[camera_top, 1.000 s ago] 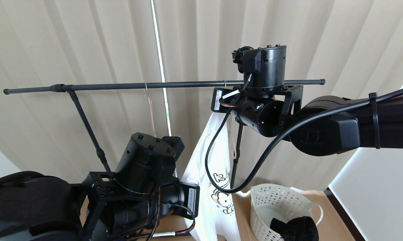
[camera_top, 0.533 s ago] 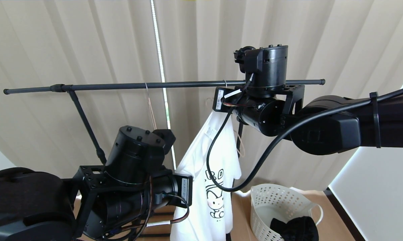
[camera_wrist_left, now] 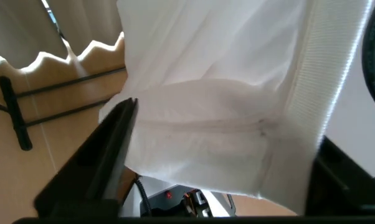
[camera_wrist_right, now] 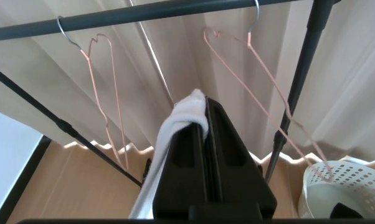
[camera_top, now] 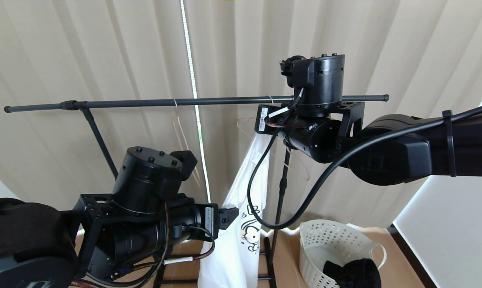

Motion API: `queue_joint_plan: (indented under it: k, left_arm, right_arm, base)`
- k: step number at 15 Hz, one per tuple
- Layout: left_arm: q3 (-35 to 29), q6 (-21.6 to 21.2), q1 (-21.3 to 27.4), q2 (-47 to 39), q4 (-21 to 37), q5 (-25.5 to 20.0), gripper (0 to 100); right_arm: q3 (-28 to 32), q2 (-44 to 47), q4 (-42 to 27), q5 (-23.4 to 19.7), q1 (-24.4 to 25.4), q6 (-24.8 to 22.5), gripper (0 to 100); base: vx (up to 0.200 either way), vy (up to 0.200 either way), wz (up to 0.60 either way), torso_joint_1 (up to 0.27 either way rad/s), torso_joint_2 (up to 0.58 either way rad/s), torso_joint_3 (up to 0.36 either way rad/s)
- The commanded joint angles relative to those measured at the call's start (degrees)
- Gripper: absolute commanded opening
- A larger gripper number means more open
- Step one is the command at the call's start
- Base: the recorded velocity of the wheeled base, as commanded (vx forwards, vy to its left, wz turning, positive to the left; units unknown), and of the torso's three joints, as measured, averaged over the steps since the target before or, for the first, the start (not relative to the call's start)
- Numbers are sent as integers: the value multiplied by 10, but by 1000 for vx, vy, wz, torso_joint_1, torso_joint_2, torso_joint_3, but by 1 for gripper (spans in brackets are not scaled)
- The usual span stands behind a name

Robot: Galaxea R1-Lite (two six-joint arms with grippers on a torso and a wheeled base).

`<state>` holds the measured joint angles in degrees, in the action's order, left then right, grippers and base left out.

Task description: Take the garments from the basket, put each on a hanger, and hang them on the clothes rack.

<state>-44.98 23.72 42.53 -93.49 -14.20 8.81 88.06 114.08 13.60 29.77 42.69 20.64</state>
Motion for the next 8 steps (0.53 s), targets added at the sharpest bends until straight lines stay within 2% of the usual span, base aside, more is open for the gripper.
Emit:
queue_joint_plan:
  k: [1, 5, 8]
  left_arm:
    - [2, -1, -16, 1, 0, 2, 100]
    - [2, -1, -55, 7, 0, 0, 100]
    - [1, -1, -62, 25, -6, -12, 100]
  right_arm:
    - [0, -1, 0, 0, 0, 0, 0]
    - [0, -1, 0, 1, -1, 0, 0]
    - [-1, 2, 0, 1, 0, 0, 0]
  base:
    - [0, 0, 0, 0, 0, 0]
    - [0, 0, 0, 0, 0, 0]
    - [0, 0, 0, 0, 0, 0]
